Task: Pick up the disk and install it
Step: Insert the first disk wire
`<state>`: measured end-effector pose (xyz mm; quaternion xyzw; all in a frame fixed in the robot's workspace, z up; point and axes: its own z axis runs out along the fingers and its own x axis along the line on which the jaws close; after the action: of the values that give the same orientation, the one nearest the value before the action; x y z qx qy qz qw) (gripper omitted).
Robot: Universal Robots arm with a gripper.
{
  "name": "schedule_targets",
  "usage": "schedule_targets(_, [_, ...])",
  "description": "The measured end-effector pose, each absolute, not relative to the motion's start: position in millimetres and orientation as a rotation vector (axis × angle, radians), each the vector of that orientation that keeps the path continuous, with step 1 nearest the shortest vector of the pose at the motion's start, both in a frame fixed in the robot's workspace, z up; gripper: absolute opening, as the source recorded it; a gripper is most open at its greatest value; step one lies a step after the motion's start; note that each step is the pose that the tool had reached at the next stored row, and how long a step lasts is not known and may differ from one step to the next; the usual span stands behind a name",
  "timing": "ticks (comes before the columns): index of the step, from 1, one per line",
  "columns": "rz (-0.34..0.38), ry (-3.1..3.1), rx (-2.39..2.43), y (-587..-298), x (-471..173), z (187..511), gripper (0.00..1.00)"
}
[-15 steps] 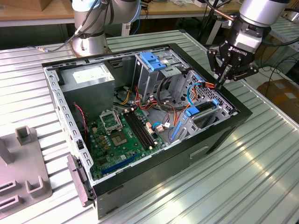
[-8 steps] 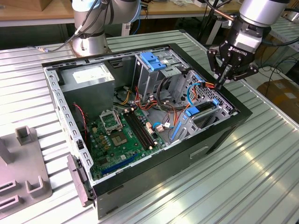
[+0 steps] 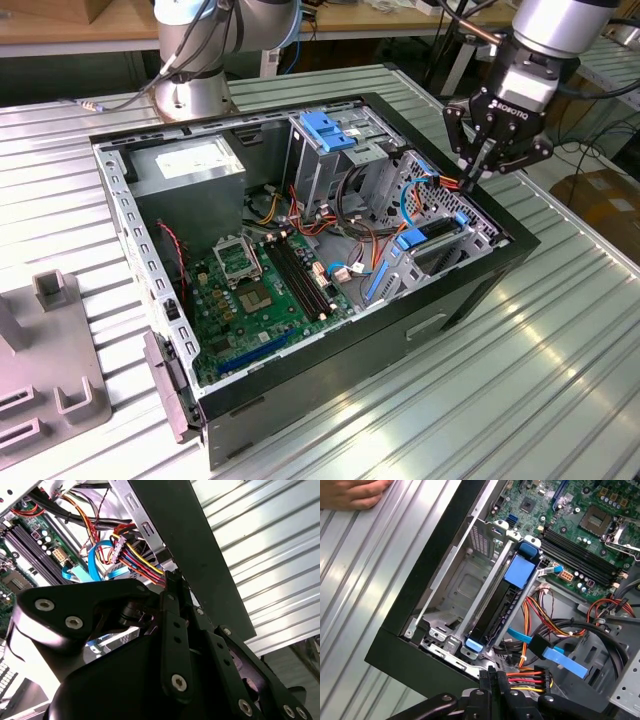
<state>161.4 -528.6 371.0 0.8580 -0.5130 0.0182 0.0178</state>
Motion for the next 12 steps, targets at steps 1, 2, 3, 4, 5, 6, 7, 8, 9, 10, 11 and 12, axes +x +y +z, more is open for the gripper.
schedule_targets(1, [0.057,-1.61,2.655,-528.6,161.4,370.9,0.16])
schedule_targets(2, [0.057,-1.621,2.647,-528.6,161.4,370.6,0.16])
schedule_targets(3, [0.057,-1.626,2.643,-528.5,161.4,370.5,0.16])
schedule_targets(4, [0.058,-1.634,2.637,-528.5,161.3,370.2,0.16])
schedule_targets(5, [0.06,-1.649,2.624,-528.6,160.9,369.6,0.16])
schedule_targets(6, [0.061,-1.651,2.622,-528.5,158.4,369.6,0.16])
schedule_targets(7, [0.061,-1.651,2.622,-528.6,154.7,369.4,0.16])
schedule_targets(8, [0.061,-1.652,2.622,-528.6,152.0,369.4,0.16])
schedule_targets(9, [0.061,-1.652,2.621,-528.6,149.9,369.4,0.16])
schedule_targets(10, [0.061,-1.658,2.617,-528.6,149.4,369.2,0.16])
schedule_targets(11, [0.062,-1.672,2.607,-528.6,149.3,369.0,0.16])
schedule_targets(12, [0.062,-1.707,2.581,-528.6,149.3,368.8,0.16])
